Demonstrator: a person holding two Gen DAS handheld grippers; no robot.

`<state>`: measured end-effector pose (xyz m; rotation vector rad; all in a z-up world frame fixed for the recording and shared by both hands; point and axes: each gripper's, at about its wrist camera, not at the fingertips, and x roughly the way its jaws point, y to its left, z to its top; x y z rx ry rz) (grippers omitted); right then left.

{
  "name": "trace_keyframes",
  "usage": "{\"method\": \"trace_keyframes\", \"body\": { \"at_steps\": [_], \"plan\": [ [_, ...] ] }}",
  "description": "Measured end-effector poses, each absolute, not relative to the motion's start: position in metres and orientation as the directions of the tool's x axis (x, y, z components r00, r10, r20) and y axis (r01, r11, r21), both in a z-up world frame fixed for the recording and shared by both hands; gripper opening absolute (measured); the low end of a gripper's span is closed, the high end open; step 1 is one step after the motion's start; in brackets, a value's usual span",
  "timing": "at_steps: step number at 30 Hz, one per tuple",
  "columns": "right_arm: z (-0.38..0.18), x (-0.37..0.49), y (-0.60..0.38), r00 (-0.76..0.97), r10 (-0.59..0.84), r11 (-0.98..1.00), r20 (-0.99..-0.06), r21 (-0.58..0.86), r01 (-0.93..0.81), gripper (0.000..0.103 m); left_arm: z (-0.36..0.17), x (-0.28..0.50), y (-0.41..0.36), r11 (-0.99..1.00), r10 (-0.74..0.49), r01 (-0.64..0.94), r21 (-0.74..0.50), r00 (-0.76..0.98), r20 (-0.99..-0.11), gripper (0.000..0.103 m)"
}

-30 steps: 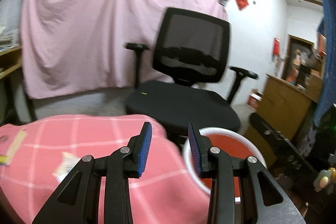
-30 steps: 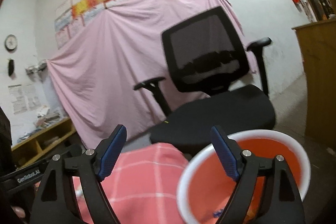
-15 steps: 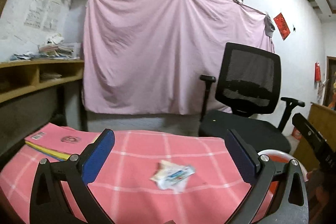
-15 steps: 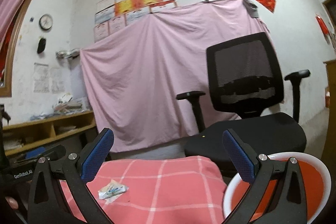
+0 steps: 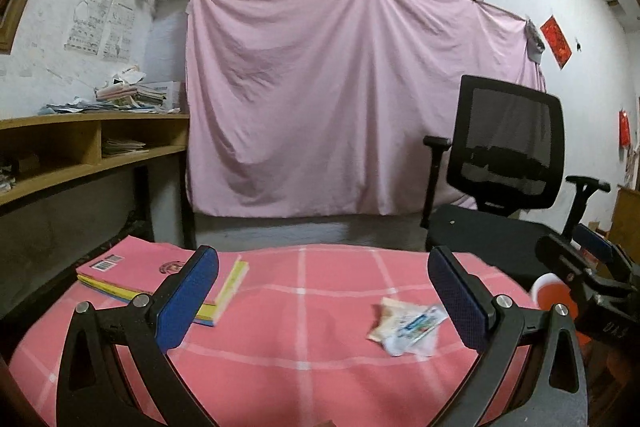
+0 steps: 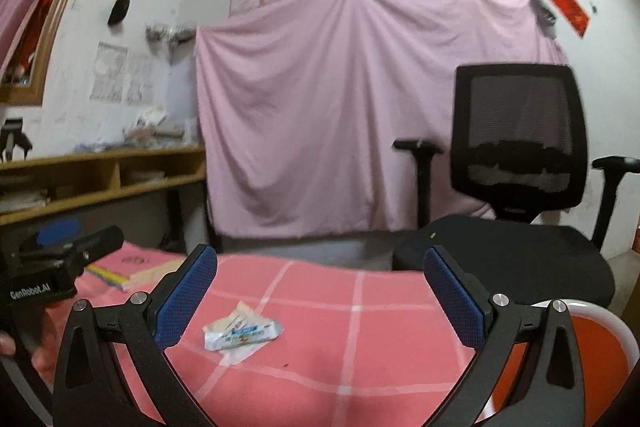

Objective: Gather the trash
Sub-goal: 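Move both tools back over the last white sachets on the table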

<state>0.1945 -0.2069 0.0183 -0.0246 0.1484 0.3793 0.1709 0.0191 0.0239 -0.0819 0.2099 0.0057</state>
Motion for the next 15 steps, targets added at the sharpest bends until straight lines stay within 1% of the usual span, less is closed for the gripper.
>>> {"method": "trace_keyframes", "body": {
  "at_steps": [2,4,6,8,9,10,12,13,14,15],
  "plan": [
    [0.015,0.203,-0.198,0.897,0.397,0.915,-0.196,0.008,-0.404,0.103,0.021,0.175,0.024,0.998,0.01,-0.025,-0.062,0.975,-0.224,0.102],
    [0.012,0.21,-0.188,0.883,0.399,0.912,-0.249,0.005,-0.411,0.103,0.018,0.179,0.028,0.998,0.022,-0.038,-0.058,0.969,-0.248,0.102],
    [0.008,0.219,-0.18,0.863,0.402,0.907,-0.307,0.001,-0.421,0.103,0.016,0.184,0.034,0.997,0.019,-0.041,-0.073,0.962,-0.272,0.102],
    [0.002,0.228,-0.173,0.845,0.394,0.906,-0.362,0.001,-0.423,0.102,0.012,0.189,0.043,0.993,-0.003,-0.033,-0.114,0.954,-0.3,0.102],
    [-0.002,0.233,-0.171,0.831,0.395,0.904,-0.392,0.005,-0.427,0.096,0.01,0.192,0.047,0.991,-0.014,-0.029,-0.132,0.949,-0.314,0.102],
    [-0.006,0.239,-0.169,0.815,0.396,0.902,-0.424,0.013,-0.432,0.093,0.009,0.195,0.05,0.989,-0.026,-0.024,-0.147,0.942,-0.333,0.102],
    [-0.012,0.247,-0.169,0.785,0.402,0.897,-0.472,0.032,-0.44,0.08,0.005,0.204,0.054,0.986,-0.047,-0.018,-0.167,0.925,-0.377,0.102],
    [-0.015,0.251,-0.168,0.769,0.404,0.895,-0.494,0.041,-0.444,0.077,0.003,0.209,0.055,0.985,-0.058,-0.014,-0.175,0.913,-0.403,0.102],
    [-0.019,0.257,-0.166,0.746,0.41,0.89,-0.525,0.052,-0.453,0.071,0.0,0.216,0.055,0.983,-0.07,-0.012,-0.183,0.898,-0.435,0.102],
    [-0.024,0.264,-0.164,0.713,0.422,0.881,-0.56,0.068,-0.469,0.062,0.0,0.221,0.054,0.982,-0.079,-0.01,-0.19,0.888,-0.452,0.102]
  ]
}}
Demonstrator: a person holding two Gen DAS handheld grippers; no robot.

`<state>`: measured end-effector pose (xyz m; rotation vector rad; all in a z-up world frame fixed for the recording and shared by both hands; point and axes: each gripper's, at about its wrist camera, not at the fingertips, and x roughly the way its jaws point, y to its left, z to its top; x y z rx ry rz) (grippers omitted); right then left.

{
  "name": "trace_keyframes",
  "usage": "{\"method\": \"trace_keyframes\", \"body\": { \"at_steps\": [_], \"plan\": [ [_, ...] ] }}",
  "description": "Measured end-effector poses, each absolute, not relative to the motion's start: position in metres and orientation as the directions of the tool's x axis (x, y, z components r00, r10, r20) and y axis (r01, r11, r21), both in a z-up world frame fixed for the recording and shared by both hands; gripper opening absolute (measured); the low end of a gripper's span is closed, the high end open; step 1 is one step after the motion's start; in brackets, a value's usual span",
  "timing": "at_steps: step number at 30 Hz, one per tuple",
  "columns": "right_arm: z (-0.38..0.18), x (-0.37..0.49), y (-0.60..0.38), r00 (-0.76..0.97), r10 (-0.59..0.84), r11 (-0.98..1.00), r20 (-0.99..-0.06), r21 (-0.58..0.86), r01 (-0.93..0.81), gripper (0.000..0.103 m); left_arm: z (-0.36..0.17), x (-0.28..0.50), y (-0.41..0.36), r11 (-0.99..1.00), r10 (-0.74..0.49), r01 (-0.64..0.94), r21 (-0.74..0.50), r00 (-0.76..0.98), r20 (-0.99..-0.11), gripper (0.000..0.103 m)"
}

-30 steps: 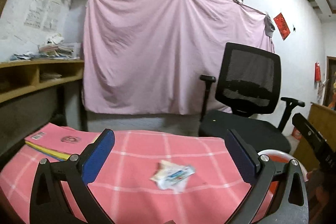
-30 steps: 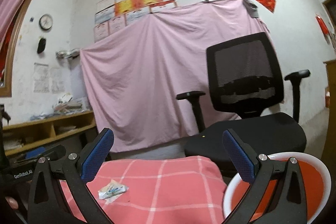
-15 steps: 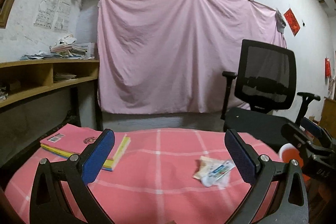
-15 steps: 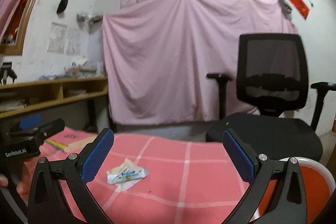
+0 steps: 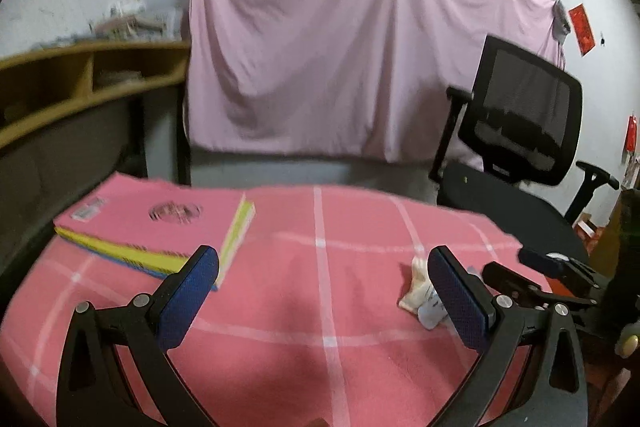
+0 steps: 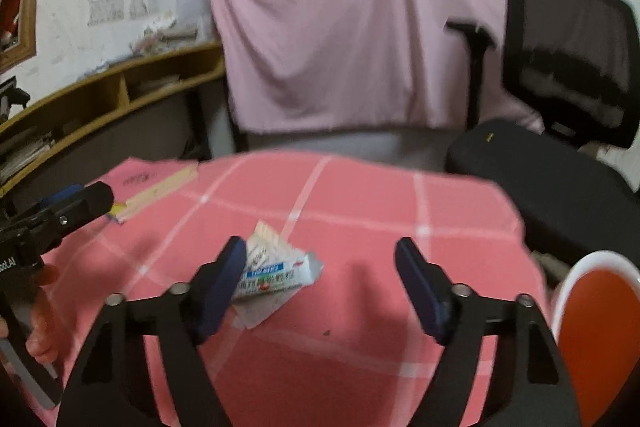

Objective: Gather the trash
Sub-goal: 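Move both tools back over the last white sachets on the table, then close the left tool on the white paper packet beside the sachet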

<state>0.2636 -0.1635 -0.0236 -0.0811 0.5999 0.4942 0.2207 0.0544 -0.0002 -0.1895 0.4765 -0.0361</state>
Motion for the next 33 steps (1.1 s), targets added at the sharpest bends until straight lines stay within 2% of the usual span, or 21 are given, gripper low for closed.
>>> {"method": "trace_keyframes", "body": {
  "at_steps": [1,2,3,6,9,13,16,18,21,22,24,28,29,33],
  "plan": [
    [-0.027,0.267,-0.162,0.691,0.427,0.876,-0.583,0.078,-0.476,0.055,-0.003,0.226,0.054,0.98,-0.092,-0.005,-0.199,0.875,-0.475,0.102],
    [-0.03,0.27,-0.161,0.674,0.431,0.873,-0.6,0.087,-0.48,0.044,-0.005,0.229,0.053,0.979,-0.102,-0.001,-0.206,0.866,-0.49,0.102],
    [-0.031,0.271,-0.161,0.662,0.436,0.87,-0.61,0.097,-0.484,0.04,-0.006,0.232,0.052,0.977,-0.111,0.001,-0.214,0.858,-0.502,0.102],
    [-0.033,0.271,-0.165,0.642,0.455,0.864,-0.617,0.129,-0.487,0.016,-0.01,0.239,0.052,0.97,-0.13,-0.001,-0.241,0.841,-0.526,0.102],
    [-0.034,0.27,-0.168,0.637,0.452,0.867,-0.625,0.141,-0.478,0.009,-0.014,0.242,0.05,0.96,-0.173,0.019,-0.28,0.826,-0.537,0.102],
    [-0.028,0.266,-0.17,0.653,0.445,0.873,-0.612,0.133,-0.47,0.006,-0.015,0.248,0.041,0.951,-0.23,0.066,-0.301,0.801,-0.552,0.098],
    [-0.027,0.265,-0.175,0.661,0.435,0.878,-0.611,0.127,-0.461,0.006,-0.017,0.257,0.032,0.946,-0.272,0.106,-0.305,0.772,-0.574,0.083],
    [-0.027,0.265,-0.183,0.663,0.438,0.881,-0.607,0.144,-0.45,0.006,-0.02,0.263,0.027,0.94,-0.3,0.128,-0.315,0.749,-0.591,0.067],
    [-0.028,0.27,-0.196,0.66,0.449,0.885,-0.603,0.197,-0.422,0.006,-0.022,0.275,0.021,0.92,-0.357,0.156,-0.359,0.713,-0.604,0.051],
    [-0.029,0.273,-0.2,0.657,0.454,0.884,-0.602,0.216,-0.414,0.006,-0.023,0.28,0.017,0.915,-0.372,0.166,-0.367,0.7,-0.61,0.049],
    [-0.031,0.276,-0.205,0.652,0.46,0.884,-0.602,0.247,-0.397,0.007,-0.025,0.288,0.009,0.911,-0.393,0.193,-0.364,0.67,-0.63,0.037],
    [-0.032,0.279,-0.207,0.644,0.464,0.884,-0.608,0.269,-0.383,0.007,-0.026,0.295,-0.003,0.916,-0.398,0.23,-0.329,0.634,-0.663,0.026],
    [-0.032,0.279,-0.206,0.643,0.465,0.883,-0.608,0.268,-0.386,0.007,-0.025,0.294,-0.003,0.918,-0.394,0.231,-0.323,0.639,-0.661,0.012],
    [-0.032,0.276,-0.205,0.64,0.473,0.879,-0.605,0.267,-0.396,0.007,-0.021,0.283,-0.007,0.925,-0.378,0.244,-0.292,0.668,-0.641,0.008]
  ]
}}
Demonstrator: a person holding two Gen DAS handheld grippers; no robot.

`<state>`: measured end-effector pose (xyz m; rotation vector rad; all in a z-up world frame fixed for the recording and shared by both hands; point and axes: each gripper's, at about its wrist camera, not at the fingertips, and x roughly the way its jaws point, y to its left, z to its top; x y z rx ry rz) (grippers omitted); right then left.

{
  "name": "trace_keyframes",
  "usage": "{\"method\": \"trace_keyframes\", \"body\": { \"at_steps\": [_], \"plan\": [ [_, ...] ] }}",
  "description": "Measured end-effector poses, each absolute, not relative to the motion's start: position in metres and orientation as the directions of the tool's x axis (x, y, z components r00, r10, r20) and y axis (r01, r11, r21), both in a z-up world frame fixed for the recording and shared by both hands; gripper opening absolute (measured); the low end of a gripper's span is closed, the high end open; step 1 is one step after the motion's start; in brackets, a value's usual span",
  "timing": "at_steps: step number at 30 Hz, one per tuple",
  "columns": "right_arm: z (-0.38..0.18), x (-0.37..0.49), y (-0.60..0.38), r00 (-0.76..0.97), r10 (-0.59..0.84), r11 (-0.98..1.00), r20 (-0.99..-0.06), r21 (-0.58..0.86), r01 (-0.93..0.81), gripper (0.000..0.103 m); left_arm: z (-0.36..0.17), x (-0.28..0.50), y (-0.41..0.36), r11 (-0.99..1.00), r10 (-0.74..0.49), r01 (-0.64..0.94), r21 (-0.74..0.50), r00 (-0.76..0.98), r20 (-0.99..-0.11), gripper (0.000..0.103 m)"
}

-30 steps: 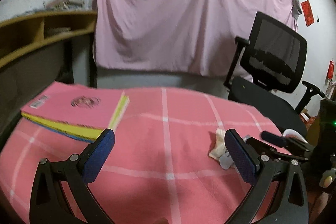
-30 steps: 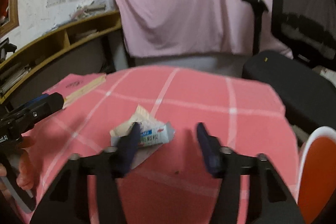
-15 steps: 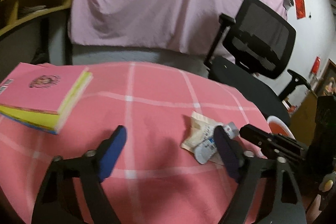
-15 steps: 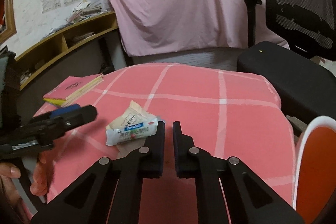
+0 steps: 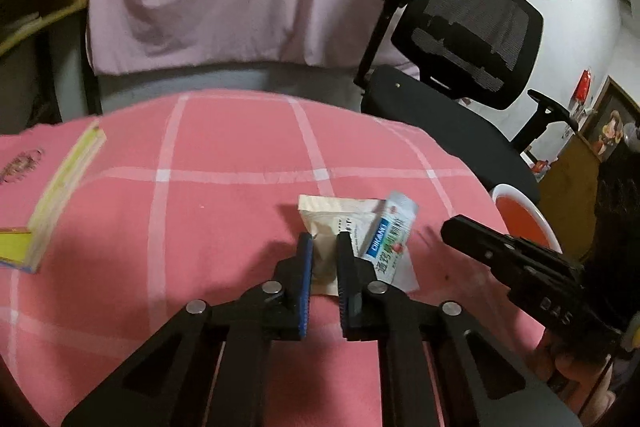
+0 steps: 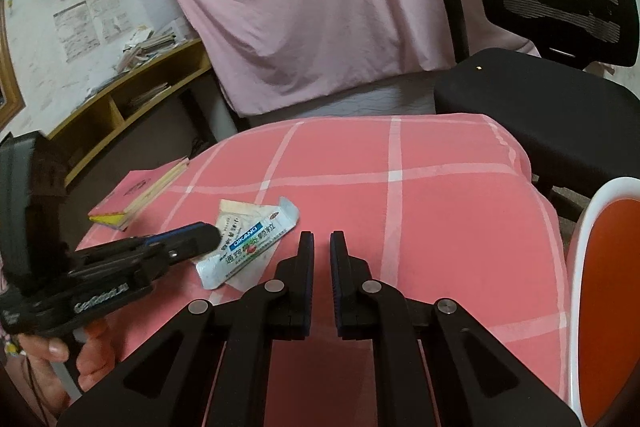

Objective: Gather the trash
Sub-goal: 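Close the left tool on the white paper packet beside the sachet, then lower the right tool onto the white-and-blue sachet and close on it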

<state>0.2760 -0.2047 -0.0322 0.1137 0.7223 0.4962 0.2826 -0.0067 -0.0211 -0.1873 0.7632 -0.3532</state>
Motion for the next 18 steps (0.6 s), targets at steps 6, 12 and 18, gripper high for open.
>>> {"method": "trace_keyframes", "body": {
  "at_steps": [6,12,18],
  "plan": [
    [-0.033,0.274,-0.205,0.63,0.476,0.876,-0.613,0.266,-0.403,0.008,-0.021,0.254,-0.017,0.94,-0.341,0.256,-0.226,0.694,-0.634,0.007],
    [-0.028,0.26,-0.196,0.626,0.506,0.855,-0.593,0.245,-0.457,0.048,-0.022,0.235,-0.016,0.958,-0.288,0.211,-0.196,0.718,-0.634,0.007],
    [-0.03,0.255,-0.186,0.613,0.514,0.845,-0.6,0.23,-0.484,0.05,-0.031,0.239,-0.01,0.949,-0.314,0.208,-0.236,0.678,-0.664,0.007]
  ]
}}
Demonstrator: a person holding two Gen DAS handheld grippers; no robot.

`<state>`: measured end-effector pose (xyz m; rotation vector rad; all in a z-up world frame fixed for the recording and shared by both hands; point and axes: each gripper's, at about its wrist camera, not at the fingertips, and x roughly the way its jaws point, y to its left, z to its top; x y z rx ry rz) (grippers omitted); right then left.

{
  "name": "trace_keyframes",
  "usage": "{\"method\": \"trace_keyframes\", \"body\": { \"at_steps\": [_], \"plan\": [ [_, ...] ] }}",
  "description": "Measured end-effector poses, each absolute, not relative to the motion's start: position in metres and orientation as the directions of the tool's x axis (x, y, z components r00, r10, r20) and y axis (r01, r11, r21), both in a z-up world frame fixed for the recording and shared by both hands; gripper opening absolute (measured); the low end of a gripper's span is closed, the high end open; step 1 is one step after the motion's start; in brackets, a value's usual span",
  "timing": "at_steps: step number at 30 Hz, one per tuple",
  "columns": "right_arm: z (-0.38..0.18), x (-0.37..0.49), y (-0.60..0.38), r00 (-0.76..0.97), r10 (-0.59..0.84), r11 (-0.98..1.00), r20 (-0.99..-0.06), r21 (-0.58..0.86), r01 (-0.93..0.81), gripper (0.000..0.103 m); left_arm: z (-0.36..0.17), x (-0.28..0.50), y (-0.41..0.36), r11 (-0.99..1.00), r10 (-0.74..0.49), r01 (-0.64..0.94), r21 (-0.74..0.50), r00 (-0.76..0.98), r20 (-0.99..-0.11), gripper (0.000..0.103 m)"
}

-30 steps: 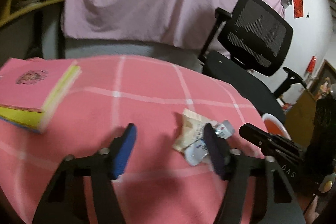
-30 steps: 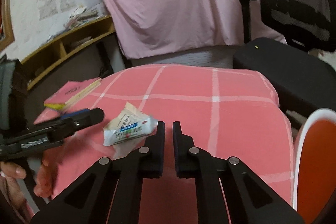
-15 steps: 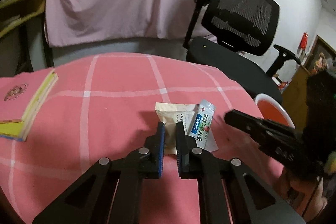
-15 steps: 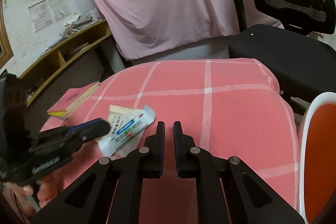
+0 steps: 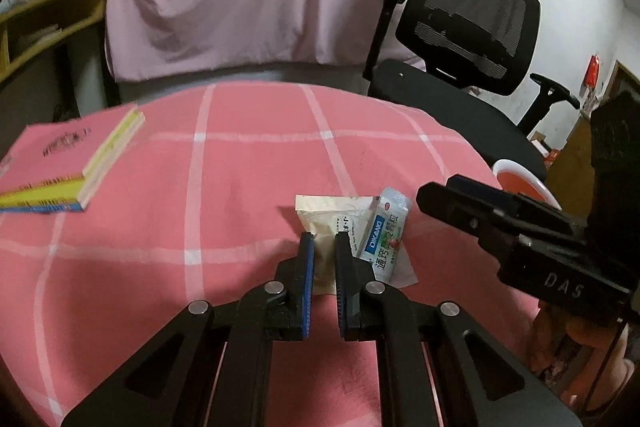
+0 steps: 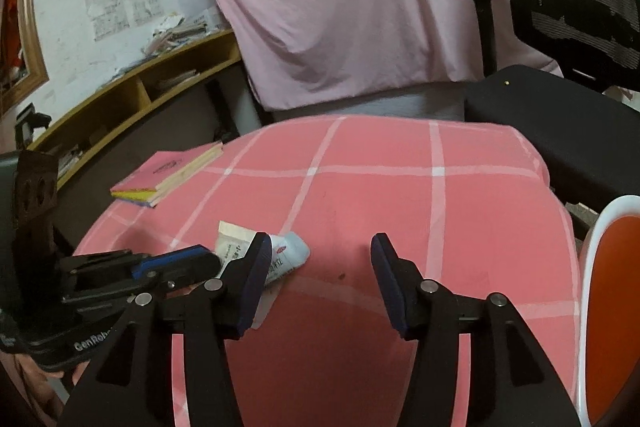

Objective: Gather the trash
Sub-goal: 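Lower the right tool onto the white-and-blue sachet and close on it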

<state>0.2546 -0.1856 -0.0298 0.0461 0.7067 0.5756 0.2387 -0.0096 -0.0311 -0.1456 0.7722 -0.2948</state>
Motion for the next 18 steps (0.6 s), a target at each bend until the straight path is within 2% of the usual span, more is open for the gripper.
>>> {"method": "trace_keyframes", "body": {
  "at_steps": [5,6,8,9,13,18],
  "plan": [
    [-0.04,0.269,-0.185,0.564,0.511,0.846,-0.648,0.262,-0.465,0.048,-0.031,0.24,-0.001,0.936,-0.348,0.205,-0.286,0.664,-0.662,0.007],
    [-0.04,0.269,-0.185,0.559,0.523,0.839,-0.643,0.27,-0.473,0.036,-0.032,0.24,-0.001,0.935,-0.351,0.205,-0.29,0.661,-0.663,0.007],
    [-0.04,0.268,-0.182,0.547,0.54,0.825,-0.639,0.276,-0.493,0.023,-0.031,0.24,0.0,0.933,-0.354,0.204,-0.295,0.658,-0.664,0.007],
    [-0.04,0.267,-0.181,0.534,0.558,0.811,-0.635,0.284,-0.511,0.011,-0.031,0.24,0.0,0.933,-0.355,0.205,-0.296,0.658,-0.664,0.007],
    [-0.04,0.262,-0.175,0.508,0.589,0.783,-0.628,0.29,-0.55,0.007,-0.031,0.24,0.001,0.935,-0.35,0.207,-0.288,0.661,-0.664,0.007],
    [-0.038,0.256,-0.17,0.533,0.552,0.802,-0.641,0.234,-0.549,0.004,-0.031,0.24,-0.001,0.936,-0.349,0.206,-0.287,0.66,-0.665,0.007]
  ]
}}
